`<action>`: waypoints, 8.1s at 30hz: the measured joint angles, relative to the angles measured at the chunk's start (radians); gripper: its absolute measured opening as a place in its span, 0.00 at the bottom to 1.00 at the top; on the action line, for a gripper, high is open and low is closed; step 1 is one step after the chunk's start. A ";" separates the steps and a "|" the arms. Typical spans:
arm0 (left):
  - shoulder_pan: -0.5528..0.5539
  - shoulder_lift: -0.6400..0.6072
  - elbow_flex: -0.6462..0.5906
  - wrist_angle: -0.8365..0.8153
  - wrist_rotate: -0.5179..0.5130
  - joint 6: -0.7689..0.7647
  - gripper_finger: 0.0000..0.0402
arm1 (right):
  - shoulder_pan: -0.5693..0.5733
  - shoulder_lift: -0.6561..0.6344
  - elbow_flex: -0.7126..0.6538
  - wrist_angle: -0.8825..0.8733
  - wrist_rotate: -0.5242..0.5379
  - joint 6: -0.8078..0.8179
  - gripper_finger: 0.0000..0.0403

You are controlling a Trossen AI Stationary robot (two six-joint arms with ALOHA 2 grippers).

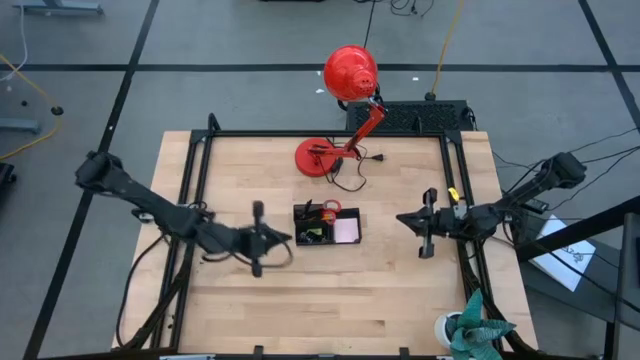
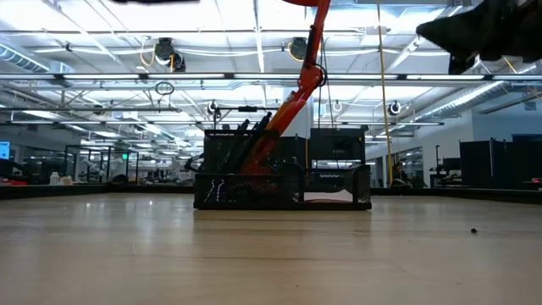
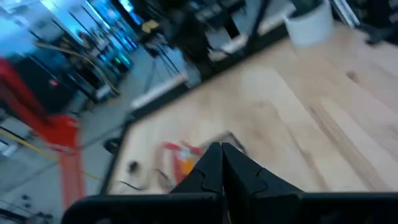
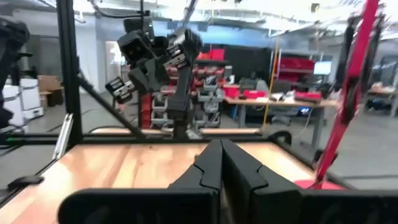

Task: Pick and place office supplies into organizer
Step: Return to Home Position

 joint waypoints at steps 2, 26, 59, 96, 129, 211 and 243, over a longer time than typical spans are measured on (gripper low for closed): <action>0.012 -0.081 0.000 -0.030 -0.009 0.028 0.01 | 0.010 -0.022 0.021 -0.029 0.010 -0.032 0.00; 0.112 -0.577 -0.631 0.469 0.074 -0.042 0.01 | -0.035 -0.395 0.036 -0.518 -0.025 0.177 0.00; 0.411 -1.051 -0.631 -0.052 0.476 -0.222 0.00 | -0.268 -0.626 0.020 -0.715 -0.406 0.120 0.00; 0.300 -1.058 -0.690 -0.108 0.490 -0.253 0.01 | -0.341 -0.625 -0.083 -0.733 -0.439 0.266 0.00; 0.300 -1.039 -0.689 -0.078 0.460 -0.270 0.06 | -0.341 -0.625 -0.084 -0.704 -0.440 0.281 0.00; 0.299 -1.039 -0.689 -0.077 0.454 -0.269 0.06 | -0.341 -0.624 -0.084 -0.704 -0.440 0.281 0.00; 0.299 -1.039 -0.689 -0.077 0.454 -0.269 0.06 | -0.341 -0.624 -0.084 -0.704 -0.440 0.281 0.00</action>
